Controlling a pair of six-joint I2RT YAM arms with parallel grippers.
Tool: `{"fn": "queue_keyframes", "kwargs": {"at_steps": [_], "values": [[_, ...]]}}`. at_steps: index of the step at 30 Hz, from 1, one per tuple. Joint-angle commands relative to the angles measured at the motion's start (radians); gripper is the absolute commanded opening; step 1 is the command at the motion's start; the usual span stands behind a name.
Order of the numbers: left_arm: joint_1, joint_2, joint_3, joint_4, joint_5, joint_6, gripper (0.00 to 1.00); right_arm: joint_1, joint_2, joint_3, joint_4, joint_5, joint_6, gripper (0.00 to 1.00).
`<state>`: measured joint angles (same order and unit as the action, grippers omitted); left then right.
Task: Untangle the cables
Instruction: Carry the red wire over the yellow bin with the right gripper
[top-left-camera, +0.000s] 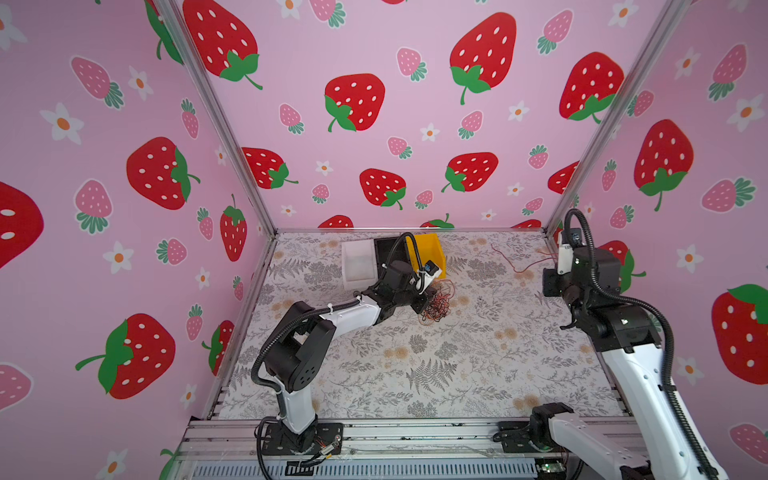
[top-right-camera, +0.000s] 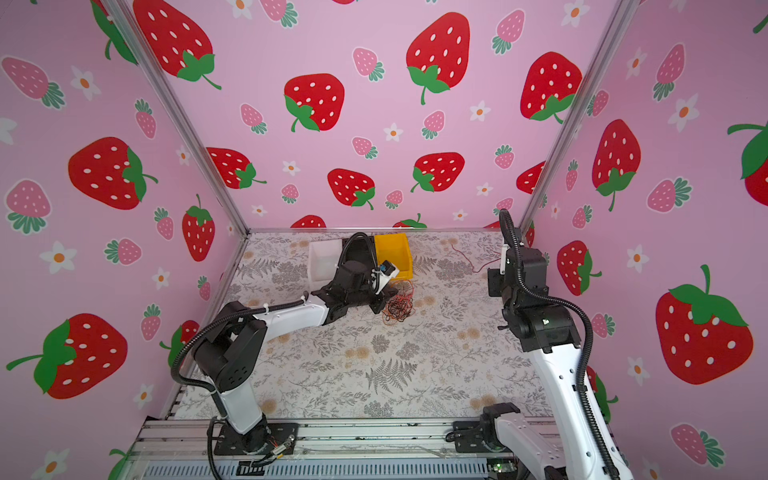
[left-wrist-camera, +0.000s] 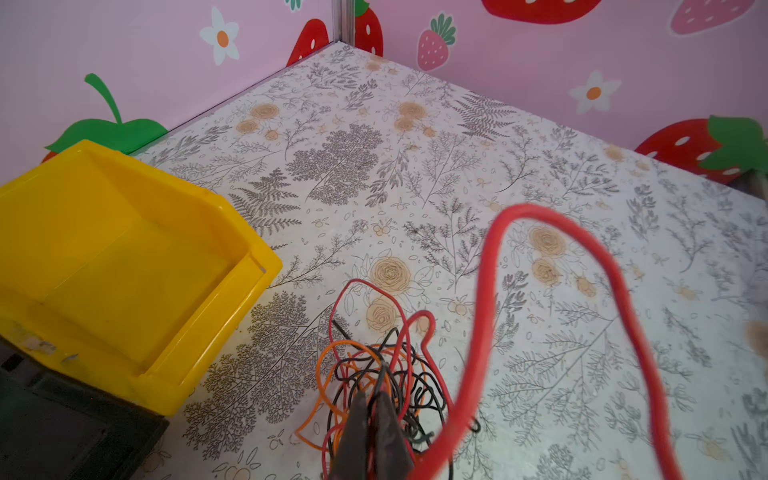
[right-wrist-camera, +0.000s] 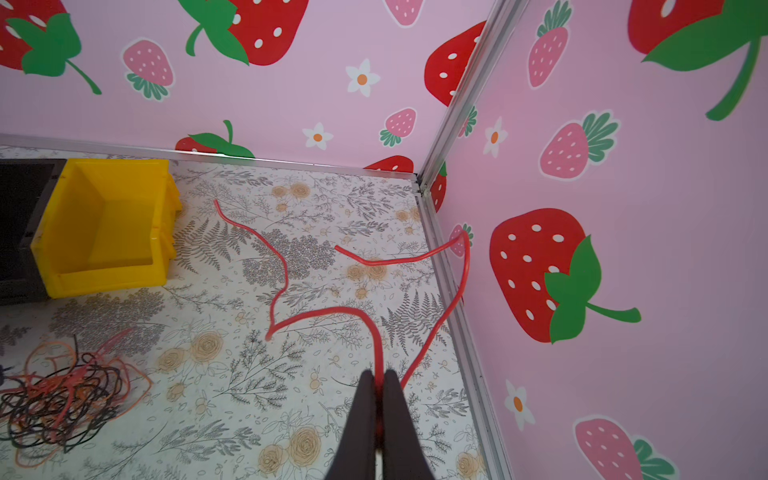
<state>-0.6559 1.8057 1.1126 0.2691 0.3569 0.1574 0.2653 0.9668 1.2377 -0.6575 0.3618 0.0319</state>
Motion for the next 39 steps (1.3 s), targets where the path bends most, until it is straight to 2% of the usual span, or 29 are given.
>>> {"fn": "queue_keyframes", "kwargs": {"at_steps": [1, 7, 9, 14, 19, 26, 30, 35, 39], "values": [[-0.011, -0.067, -0.029, -0.027, 0.057, 0.024, 0.22, -0.005, 0.033, 0.020, 0.035, -0.090, 0.003, 0.00], [-0.019, -0.148, -0.073, -0.035, 0.036, 0.024, 0.51, -0.005, 0.111, 0.051, 0.083, -0.166, 0.008, 0.00], [-0.022, -0.179, -0.087, -0.023, 0.021, 0.022, 0.58, -0.005, 0.135, 0.065, 0.106, -0.193, 0.011, 0.00], [-0.021, -0.265, -0.100, -0.047, -0.053, 0.013, 0.66, -0.001, 0.216, 0.103, 0.171, -0.292, 0.016, 0.00], [-0.014, -0.370, -0.135, -0.082, -0.164, 0.018, 0.72, 0.029, 0.332, 0.171, 0.214, -0.289, 0.019, 0.00], [0.042, -0.498, -0.161, -0.211, -0.261, -0.004, 0.73, 0.126, 0.517, 0.311, 0.239, -0.129, -0.017, 0.00], [0.079, -0.560, -0.195, -0.242, -0.297, -0.008, 0.73, 0.179, 0.629, 0.411, 0.233, -0.078, -0.036, 0.00], [0.124, -0.626, -0.237, -0.276, -0.308, -0.025, 0.73, 0.245, 0.781, 0.532, 0.205, 0.079, -0.074, 0.00], [0.144, -0.677, -0.263, -0.306, -0.319, -0.019, 0.73, 0.271, 0.894, 0.633, 0.173, 0.152, -0.098, 0.00]]}}
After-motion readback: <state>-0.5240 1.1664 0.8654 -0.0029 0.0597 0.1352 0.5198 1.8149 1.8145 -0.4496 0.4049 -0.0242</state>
